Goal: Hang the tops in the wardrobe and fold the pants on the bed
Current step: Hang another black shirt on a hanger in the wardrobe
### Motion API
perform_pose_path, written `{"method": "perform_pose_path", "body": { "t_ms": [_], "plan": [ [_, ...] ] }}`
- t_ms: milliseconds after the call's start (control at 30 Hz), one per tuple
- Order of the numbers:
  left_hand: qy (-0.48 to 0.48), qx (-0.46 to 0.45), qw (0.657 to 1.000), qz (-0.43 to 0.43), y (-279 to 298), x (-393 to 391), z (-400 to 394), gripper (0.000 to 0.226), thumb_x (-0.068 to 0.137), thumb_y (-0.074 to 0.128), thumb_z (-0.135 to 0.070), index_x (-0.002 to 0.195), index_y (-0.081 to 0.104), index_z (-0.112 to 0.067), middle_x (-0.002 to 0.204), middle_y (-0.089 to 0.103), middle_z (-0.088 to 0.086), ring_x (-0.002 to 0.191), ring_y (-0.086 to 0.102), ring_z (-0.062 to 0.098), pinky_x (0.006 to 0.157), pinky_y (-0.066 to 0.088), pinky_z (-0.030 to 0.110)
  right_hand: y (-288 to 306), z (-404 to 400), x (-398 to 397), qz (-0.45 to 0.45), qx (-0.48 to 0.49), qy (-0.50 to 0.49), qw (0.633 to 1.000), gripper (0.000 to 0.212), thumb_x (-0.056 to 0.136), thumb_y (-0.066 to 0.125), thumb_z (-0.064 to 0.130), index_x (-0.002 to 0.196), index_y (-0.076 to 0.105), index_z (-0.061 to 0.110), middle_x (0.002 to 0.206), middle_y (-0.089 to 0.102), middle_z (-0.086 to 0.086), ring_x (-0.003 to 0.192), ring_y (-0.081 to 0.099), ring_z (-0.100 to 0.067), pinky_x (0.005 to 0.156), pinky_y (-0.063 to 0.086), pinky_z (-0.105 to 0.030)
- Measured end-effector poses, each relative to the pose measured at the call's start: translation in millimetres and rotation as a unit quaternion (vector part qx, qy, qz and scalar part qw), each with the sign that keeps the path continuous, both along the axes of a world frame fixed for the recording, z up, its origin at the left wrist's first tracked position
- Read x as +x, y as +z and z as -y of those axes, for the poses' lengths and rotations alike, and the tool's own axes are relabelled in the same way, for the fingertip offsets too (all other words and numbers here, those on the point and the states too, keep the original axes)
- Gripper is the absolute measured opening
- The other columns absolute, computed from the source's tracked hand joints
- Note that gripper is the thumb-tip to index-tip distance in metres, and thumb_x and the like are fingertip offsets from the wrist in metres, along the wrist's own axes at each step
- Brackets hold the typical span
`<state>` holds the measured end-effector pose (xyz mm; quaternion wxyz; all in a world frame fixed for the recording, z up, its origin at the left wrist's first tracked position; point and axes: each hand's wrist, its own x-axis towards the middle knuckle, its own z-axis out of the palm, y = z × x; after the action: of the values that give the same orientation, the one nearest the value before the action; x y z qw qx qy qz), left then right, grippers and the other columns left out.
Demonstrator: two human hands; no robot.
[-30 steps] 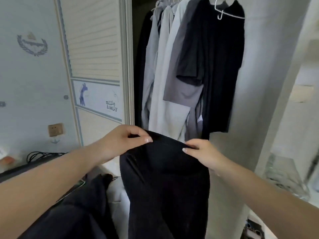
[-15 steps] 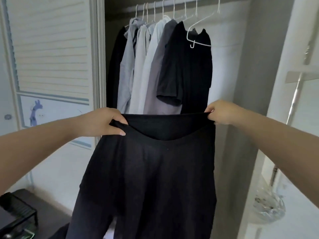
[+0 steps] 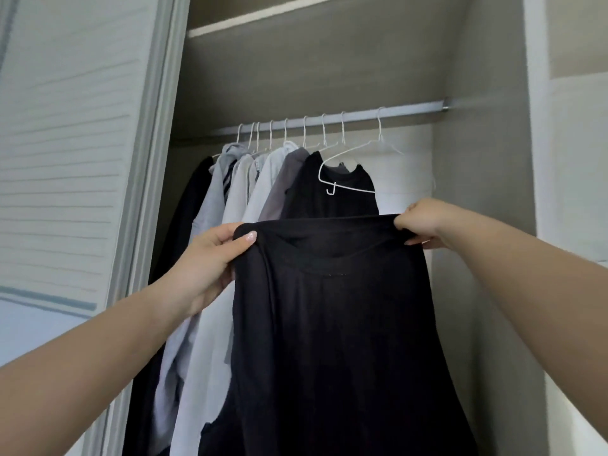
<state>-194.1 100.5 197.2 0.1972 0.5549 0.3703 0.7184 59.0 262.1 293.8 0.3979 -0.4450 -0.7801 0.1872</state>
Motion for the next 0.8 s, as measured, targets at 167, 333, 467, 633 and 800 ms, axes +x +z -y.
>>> {"method": "perform_pose_path", "body": {
  "t_ms": [167,333,467,633,800],
  "plan": [
    [-0.036,0.054,0.994,0.088,20,10,-48,0.027,0.096,0.051,-0.016,0.112,0.061,0.004,0.093,0.072,0.011,0.078,0.07,0.014,0.066,0.056,0.021,20,-22,-12,0.163,0.006,-0.017,0.986,0.046,0.09,0.054,0.048,0.123,0.055,0.016,0.125,0.057,-0.001,0.105,0.061,-0.02,0.068,0.043,-0.03],
    [-0.049,0.084,0.993,0.071,34,13,-91,0.011,0.094,0.054,-0.015,0.096,0.063,-0.008,0.079,0.071,0.003,0.069,0.068,0.009,0.067,0.058,0.021,47,-39,-43,0.181,0.129,-0.037,0.974,0.064,0.094,0.041,0.056,0.134,0.049,0.008,0.141,0.048,-0.009,0.129,0.044,-0.027,0.093,0.034,-0.03],
    [-0.072,0.085,0.993,0.033,48,8,-116,0.011,0.093,0.055,-0.016,0.094,0.064,-0.01,0.088,0.072,0.006,0.08,0.07,0.013,0.07,0.057,0.023,64,-50,-80,0.086,0.174,-0.001,0.981,0.057,0.097,0.041,0.049,0.131,0.05,0.005,0.136,0.052,-0.011,0.124,0.047,-0.029,0.083,0.031,-0.026],
    [-0.101,0.097,0.99,0.028,63,-12,-142,0.014,0.092,0.057,-0.016,0.085,0.068,-0.016,0.085,0.072,0.004,0.078,0.069,0.012,0.068,0.056,0.021,75,-77,-131,0.008,0.171,0.034,0.985,0.042,0.095,0.044,0.05,0.097,0.059,0.011,0.097,0.056,0.0,0.101,0.055,-0.025,0.078,0.034,-0.028],
    [-0.141,0.101,0.984,0.035,59,-39,-159,0.015,0.091,0.059,-0.019,0.083,0.072,-0.018,0.089,0.073,0.008,0.076,0.071,0.017,0.062,0.055,0.022,86,-104,-175,-0.104,0.146,0.06,0.982,0.028,0.093,0.05,0.046,0.083,0.052,0.02,0.08,0.051,0.007,0.071,0.049,-0.011,0.064,0.035,-0.026]
  ]
}}
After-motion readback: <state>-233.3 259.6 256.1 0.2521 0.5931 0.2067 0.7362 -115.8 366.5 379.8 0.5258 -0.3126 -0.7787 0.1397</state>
